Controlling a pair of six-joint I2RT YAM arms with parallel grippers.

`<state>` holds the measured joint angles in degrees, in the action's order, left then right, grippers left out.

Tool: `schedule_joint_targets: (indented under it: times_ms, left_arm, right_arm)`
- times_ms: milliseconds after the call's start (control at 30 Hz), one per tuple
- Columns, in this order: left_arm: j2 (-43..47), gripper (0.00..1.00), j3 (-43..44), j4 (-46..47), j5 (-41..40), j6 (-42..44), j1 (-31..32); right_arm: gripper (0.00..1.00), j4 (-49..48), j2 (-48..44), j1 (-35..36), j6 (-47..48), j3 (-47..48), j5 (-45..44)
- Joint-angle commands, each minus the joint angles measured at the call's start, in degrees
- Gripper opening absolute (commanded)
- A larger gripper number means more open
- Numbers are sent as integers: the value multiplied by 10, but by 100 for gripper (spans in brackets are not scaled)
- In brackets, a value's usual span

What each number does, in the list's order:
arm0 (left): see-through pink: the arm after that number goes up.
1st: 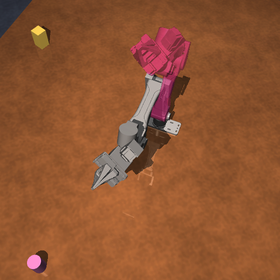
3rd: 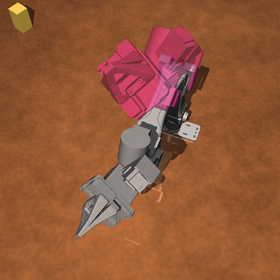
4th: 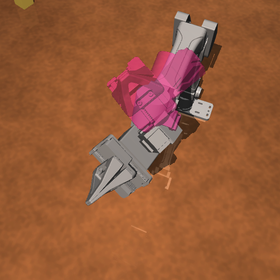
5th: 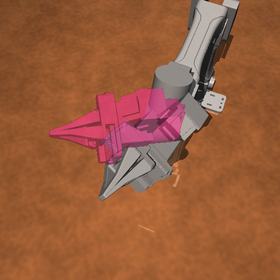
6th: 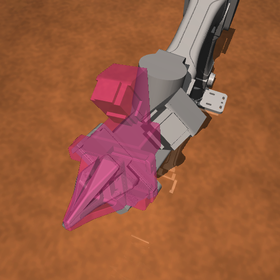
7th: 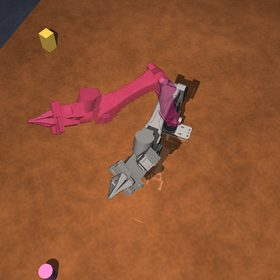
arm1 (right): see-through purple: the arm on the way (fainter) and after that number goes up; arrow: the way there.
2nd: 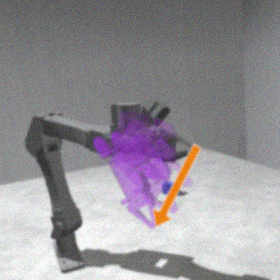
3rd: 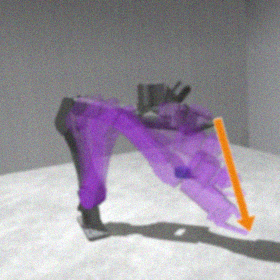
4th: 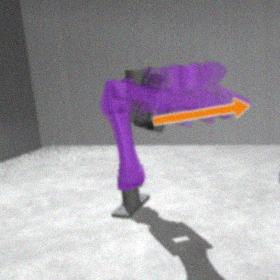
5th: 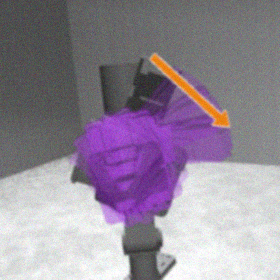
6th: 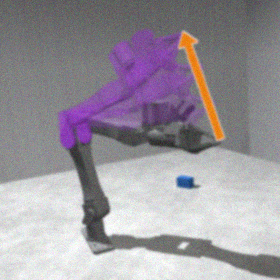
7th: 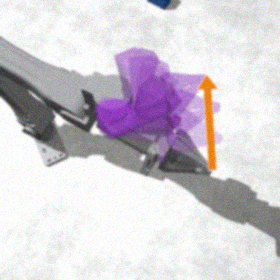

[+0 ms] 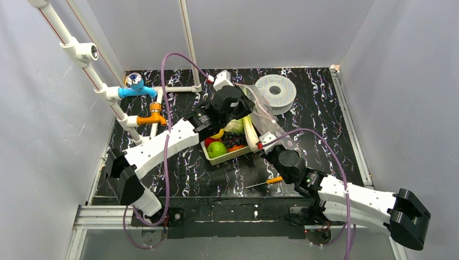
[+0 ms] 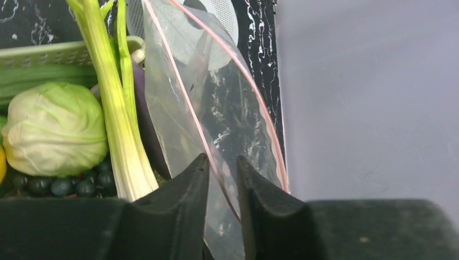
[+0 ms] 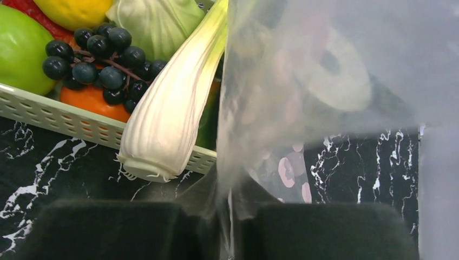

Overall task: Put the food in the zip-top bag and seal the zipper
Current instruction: Adjust the zipper food storage bag at the center of the board.

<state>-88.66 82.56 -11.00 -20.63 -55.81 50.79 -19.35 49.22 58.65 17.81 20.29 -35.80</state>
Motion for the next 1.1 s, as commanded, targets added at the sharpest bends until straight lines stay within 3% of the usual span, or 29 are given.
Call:
schedule_joint_targets:
  times_ms: [0,67,133,300,433,500,567,767,967,1067]
  left_arm:
    - [17,10,-25,41,71,44,-34]
    - [16,1,-32,44,111,54,-47]
    - [12,0,-34,47,142,65,-52]
    - [1,0,-54,78,212,66,-52]
    - [-12,0,-65,101,259,39,-52]
    - [-20,0,-71,106,272,26,-49]
    - [-25,0,-74,121,276,18,-43]
    - [-42,0,-60,131,267,9,-15]
    - [-52,0,-49,131,242,1,18]
    - [-51,0,-51,129,223,-3,32]
  right_arm:
    - [33,36,-3,5,-44,40,13]
    - [44,89,-6,5,-81,54,30]
    - [51,171,-13,5,-154,84,43]
    - [87,402,-46,5,-357,178,99]
    - [91,528,-72,5,-431,252,150]
    - [98,572,-88,5,-456,285,147]
    - [98,596,-103,5,-470,312,135]
    - [98,678,-101,5,-519,427,44]
    - [98,836,-5,3,-616,580,-87]
    - [98,857,29,2,-627,624,-108]
